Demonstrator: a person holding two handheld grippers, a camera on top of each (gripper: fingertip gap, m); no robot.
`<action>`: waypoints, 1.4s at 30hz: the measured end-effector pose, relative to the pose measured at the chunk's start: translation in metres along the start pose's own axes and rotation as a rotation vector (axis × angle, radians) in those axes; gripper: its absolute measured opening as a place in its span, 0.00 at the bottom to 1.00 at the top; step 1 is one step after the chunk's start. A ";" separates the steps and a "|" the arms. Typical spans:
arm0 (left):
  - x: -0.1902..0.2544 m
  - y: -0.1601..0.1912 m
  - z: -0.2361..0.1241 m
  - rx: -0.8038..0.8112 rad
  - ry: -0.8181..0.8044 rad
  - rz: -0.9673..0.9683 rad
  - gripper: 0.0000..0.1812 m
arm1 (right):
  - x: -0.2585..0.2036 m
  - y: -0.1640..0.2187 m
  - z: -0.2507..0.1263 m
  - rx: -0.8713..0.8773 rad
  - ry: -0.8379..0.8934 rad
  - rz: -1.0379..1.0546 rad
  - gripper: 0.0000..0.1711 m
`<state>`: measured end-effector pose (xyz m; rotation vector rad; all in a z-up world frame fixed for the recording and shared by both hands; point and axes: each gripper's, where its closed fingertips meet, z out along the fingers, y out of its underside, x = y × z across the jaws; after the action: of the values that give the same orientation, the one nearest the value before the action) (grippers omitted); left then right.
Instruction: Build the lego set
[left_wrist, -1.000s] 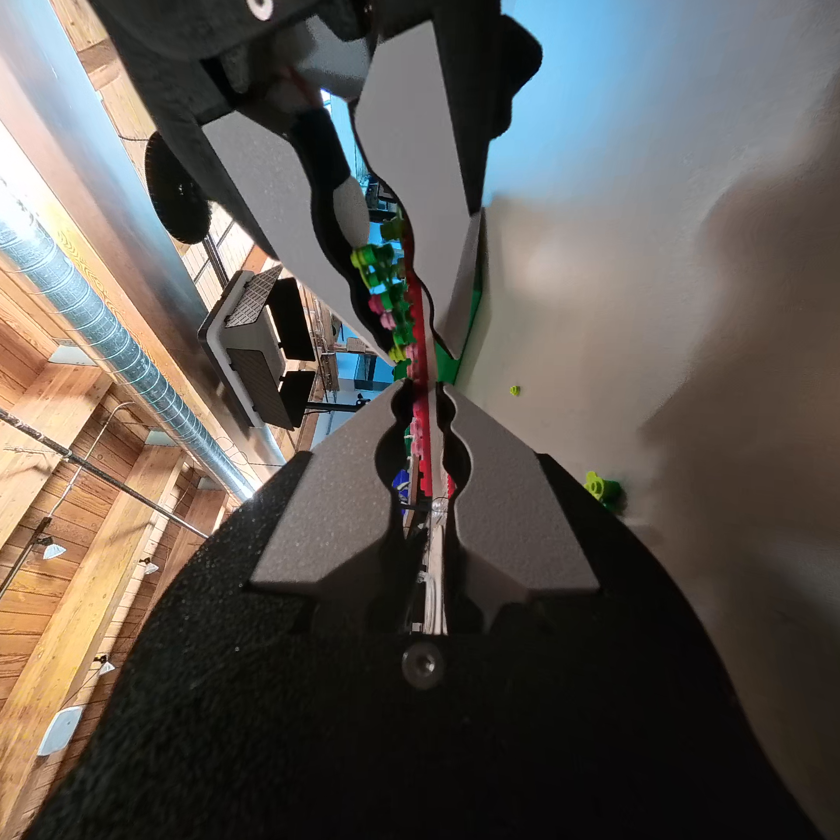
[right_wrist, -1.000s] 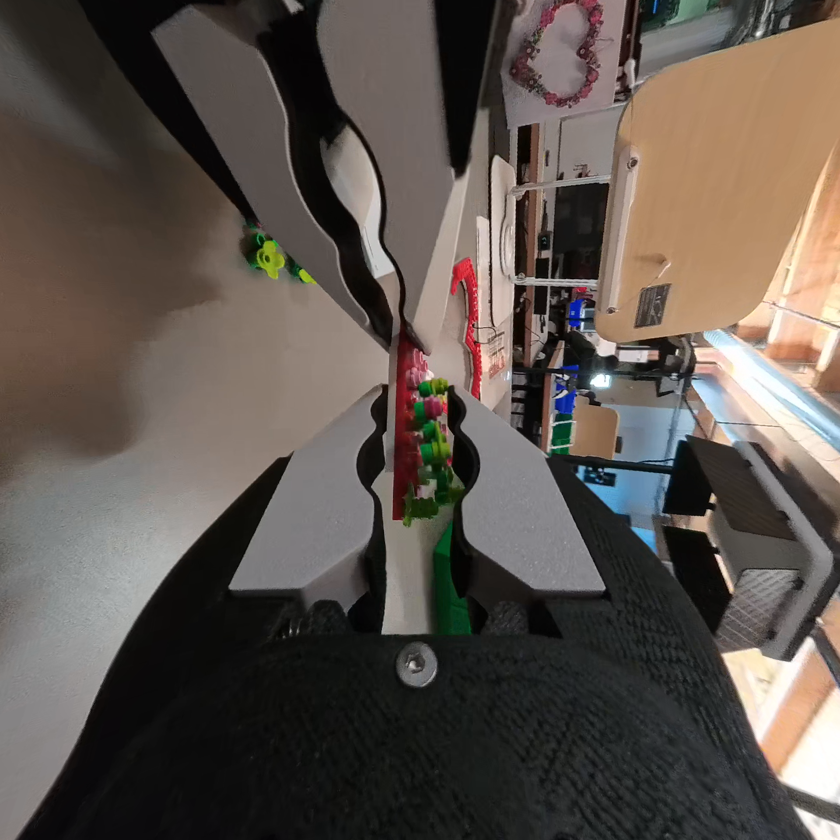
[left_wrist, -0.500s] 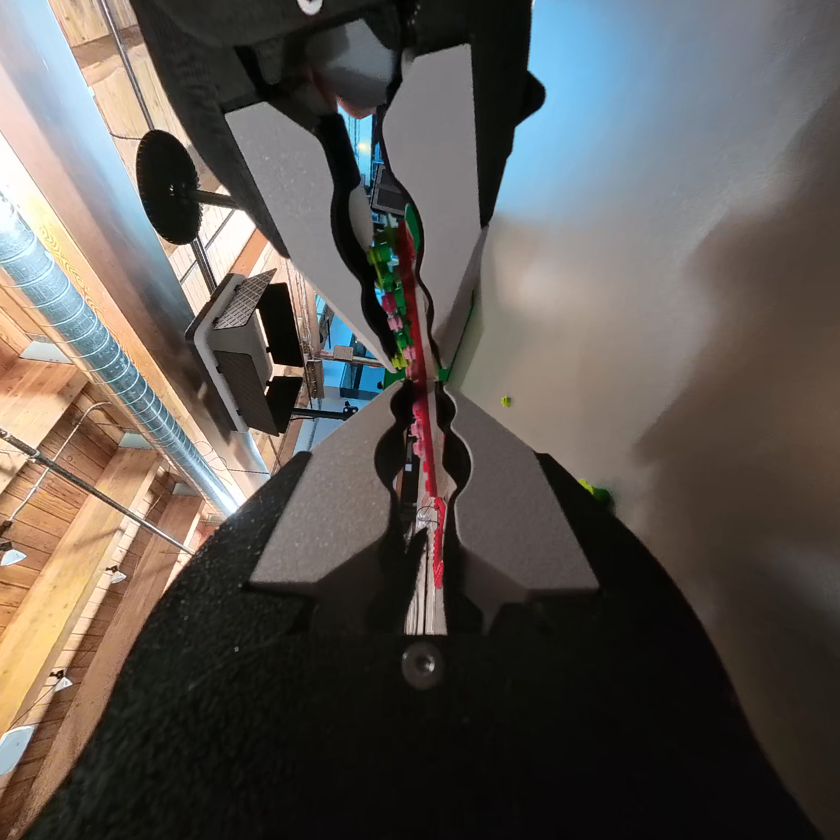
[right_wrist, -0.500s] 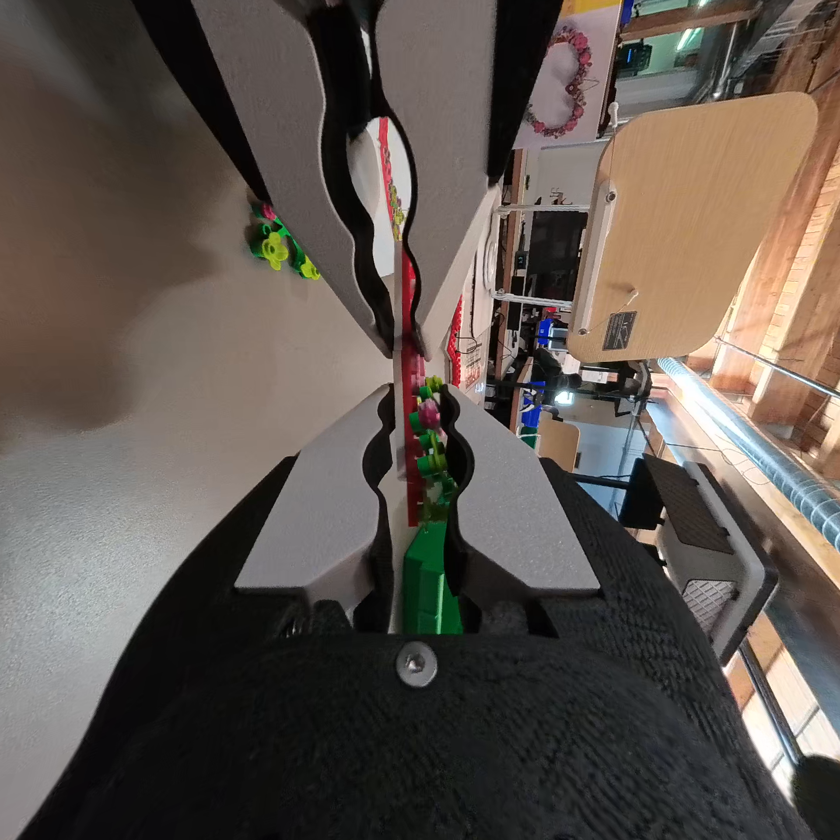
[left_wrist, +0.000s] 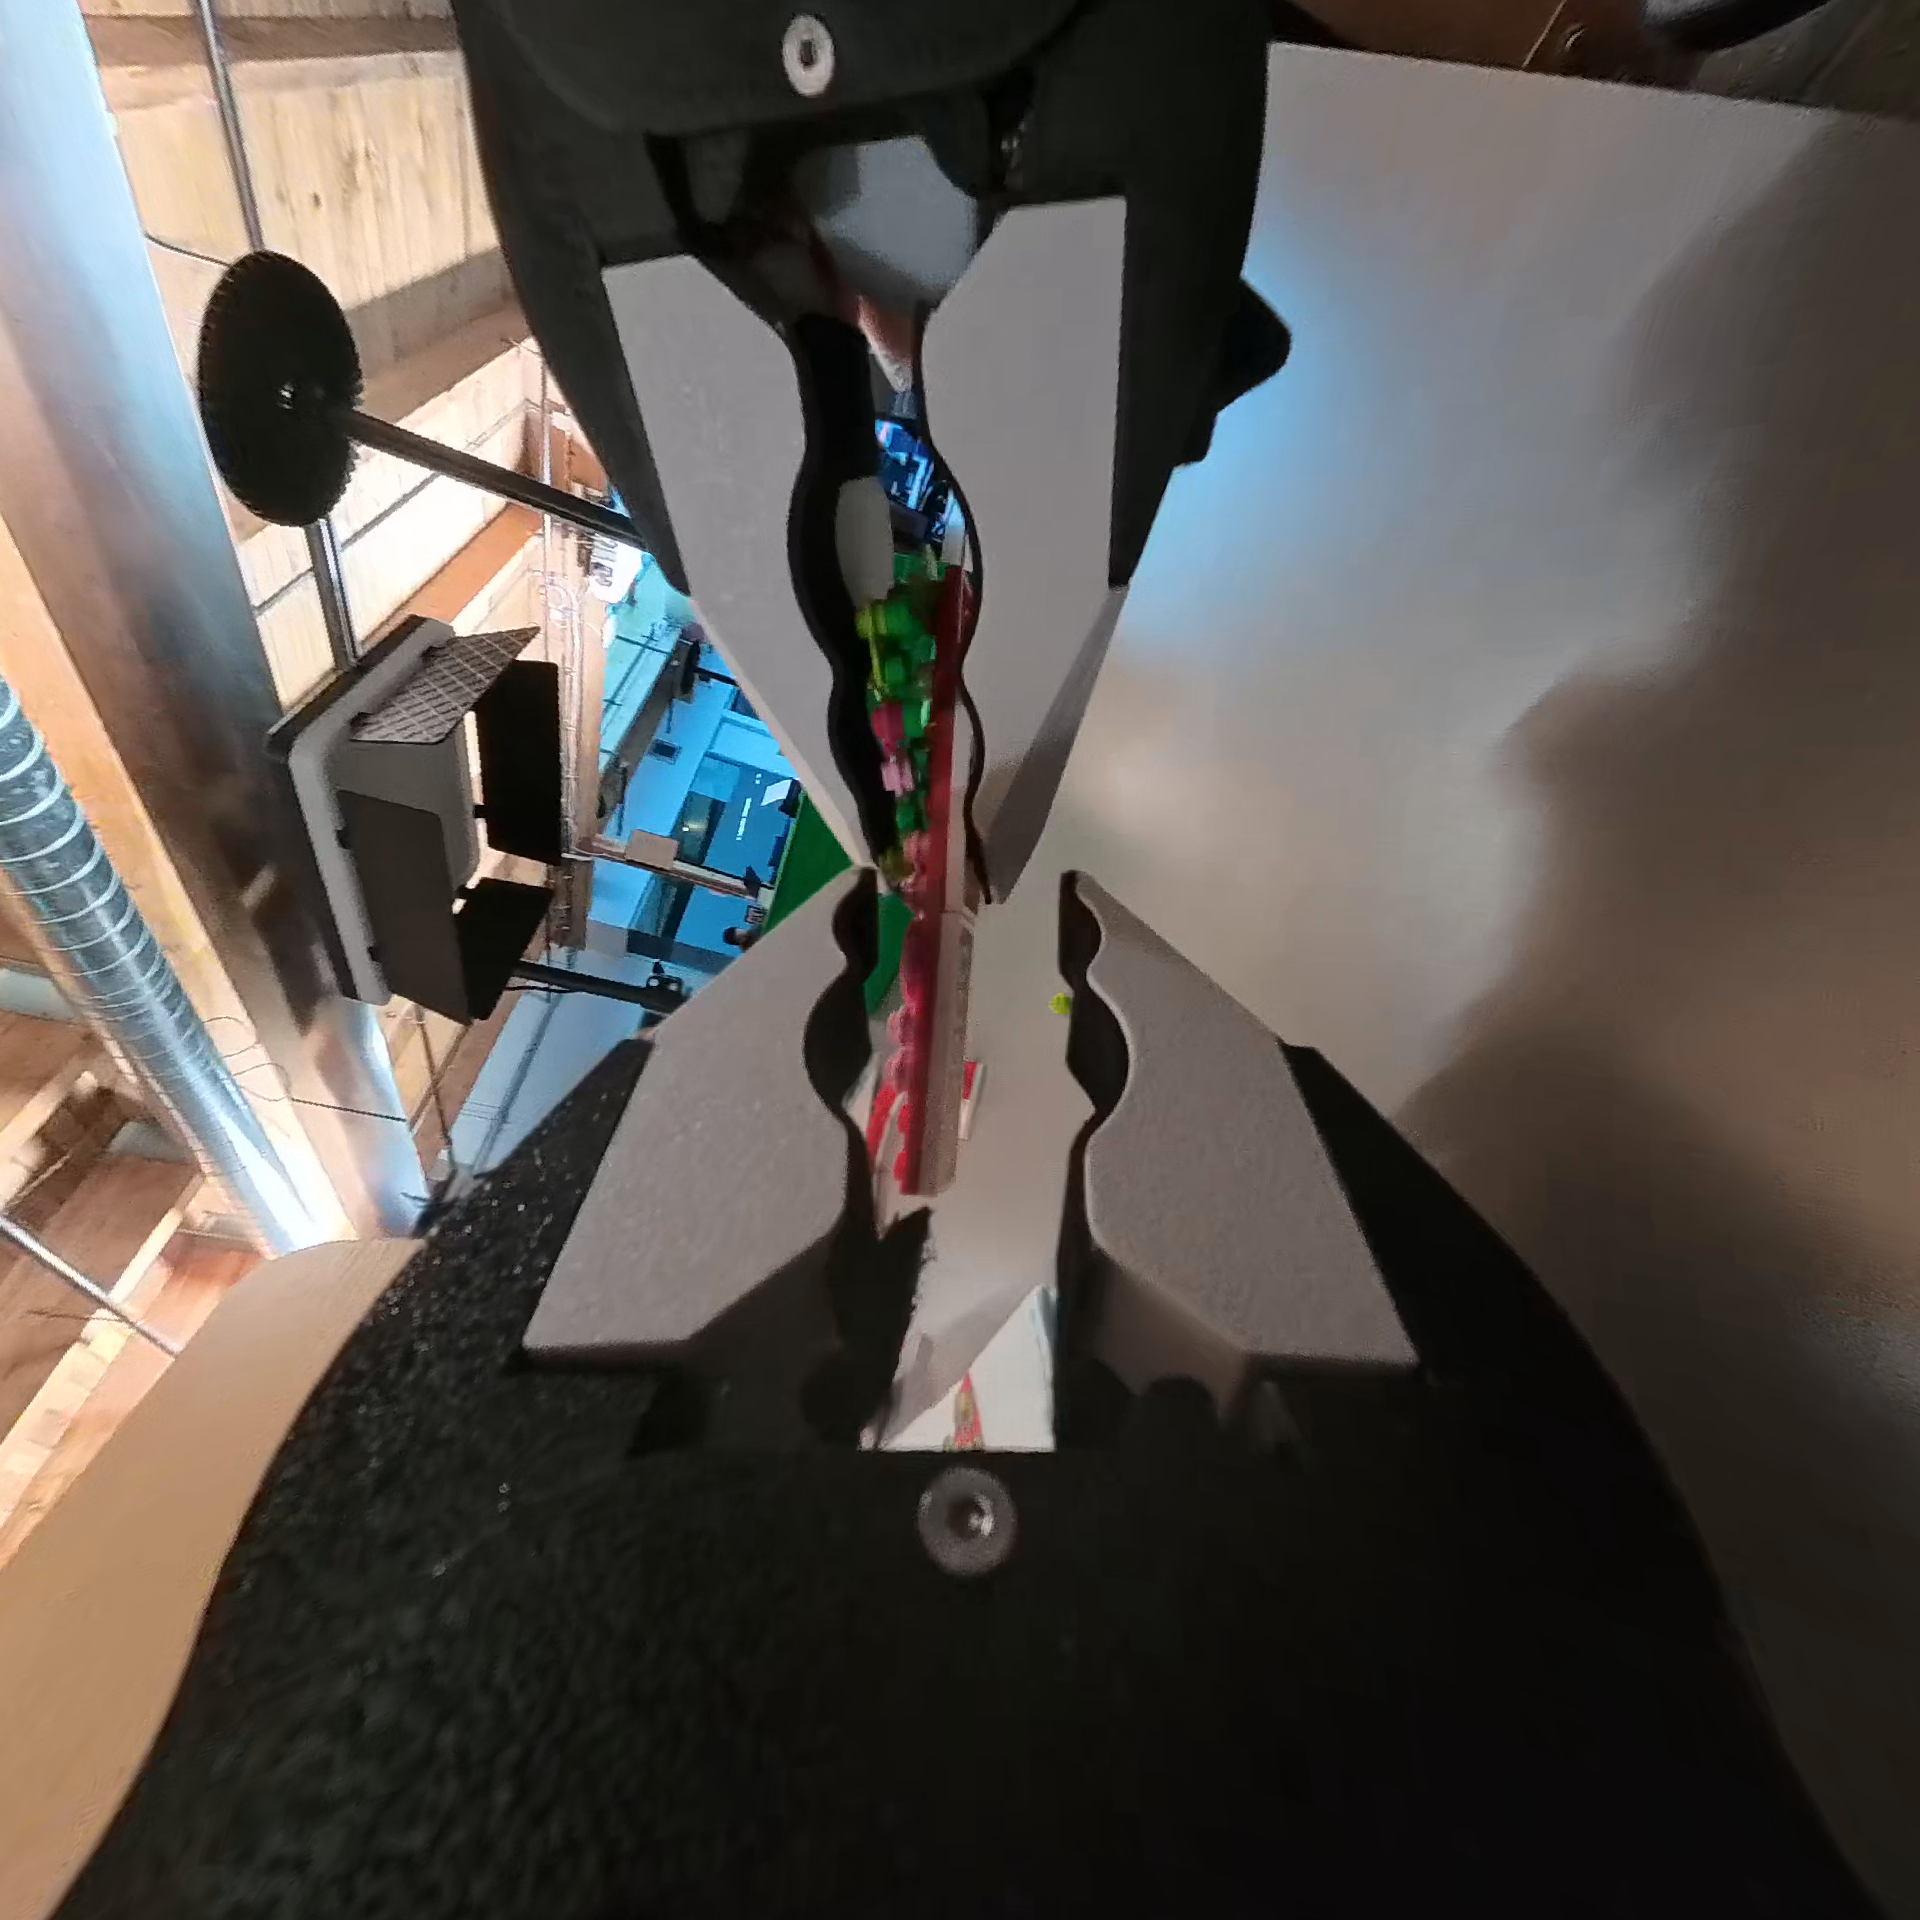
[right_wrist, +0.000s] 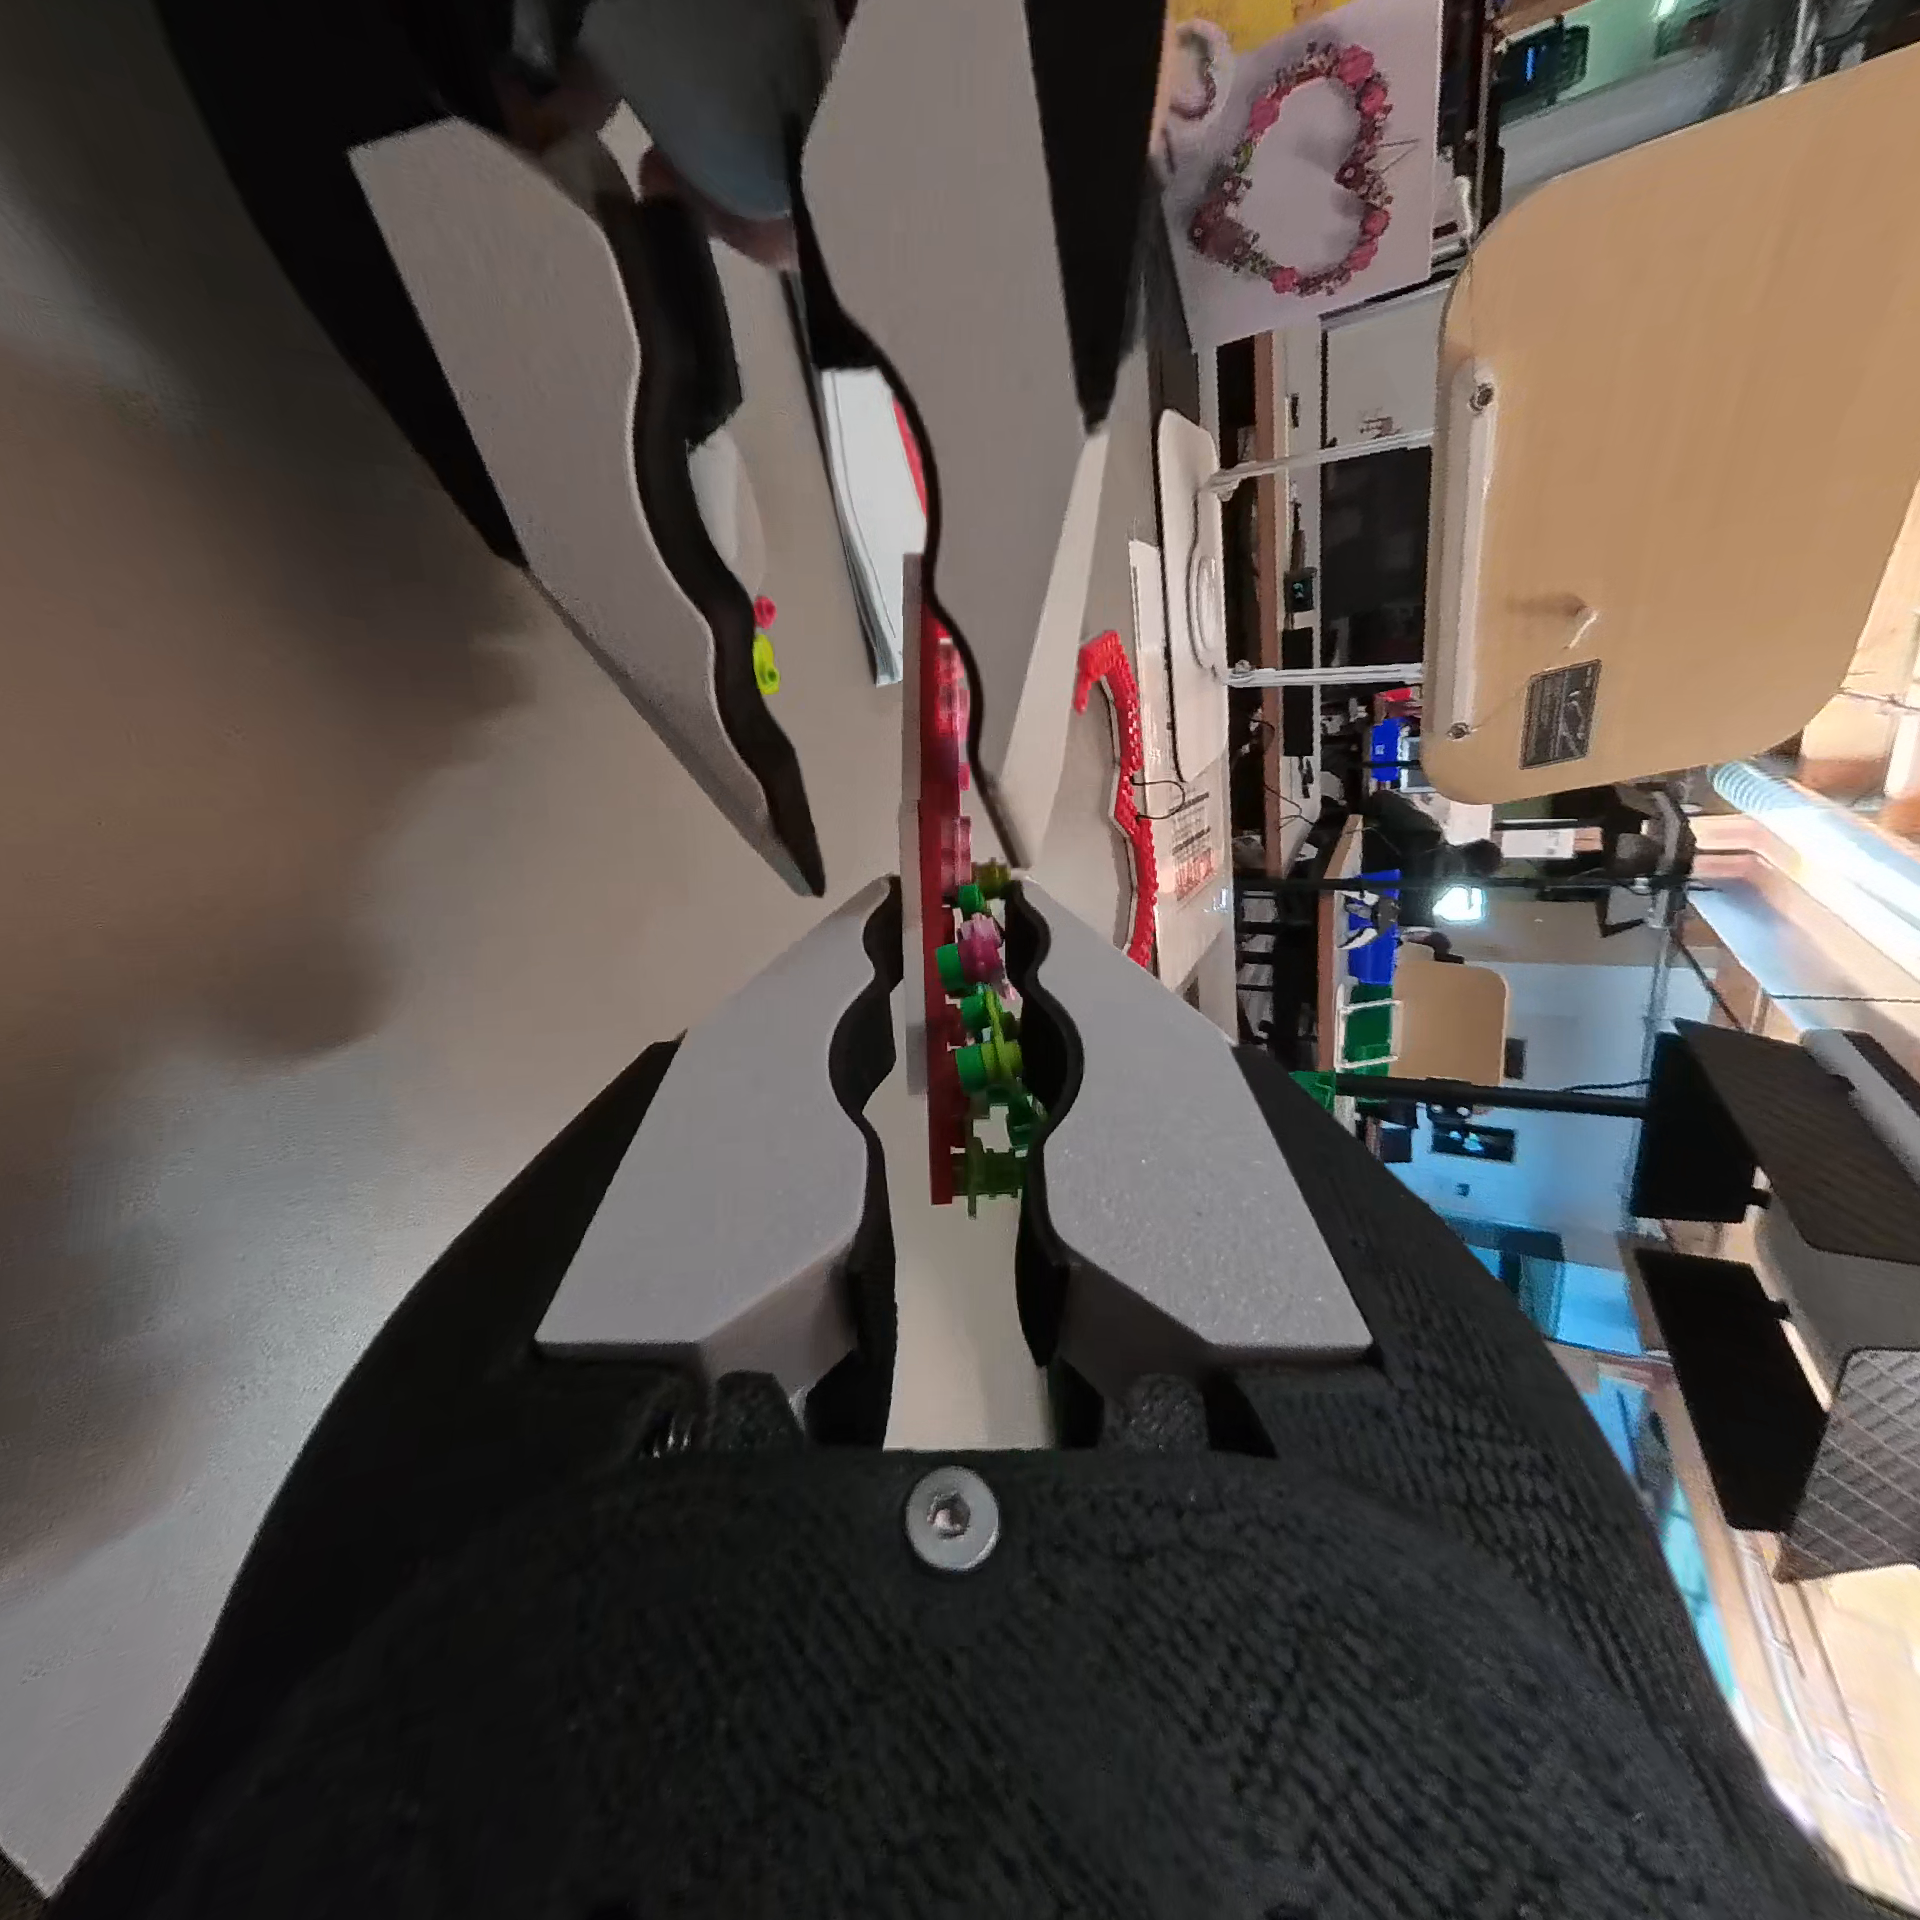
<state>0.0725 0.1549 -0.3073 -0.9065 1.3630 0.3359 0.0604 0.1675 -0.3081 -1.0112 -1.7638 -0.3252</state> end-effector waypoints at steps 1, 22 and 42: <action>0.001 0.000 0.000 0.003 0.006 -0.012 0.17 | -0.001 -0.001 0.000 0.004 -0.008 0.004 0.09; -0.002 0.006 -0.004 0.000 0.025 -0.029 0.08 | -0.006 -0.003 0.001 -0.007 -0.042 0.016 0.11; -0.009 0.008 -0.010 -0.014 -0.011 0.021 0.06 | -0.002 -0.007 -0.011 0.054 -0.009 0.039 0.08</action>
<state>0.0581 0.1554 -0.3017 -0.9009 1.3621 0.3667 0.0623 0.1550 -0.3027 -1.0088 -1.7493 -0.2475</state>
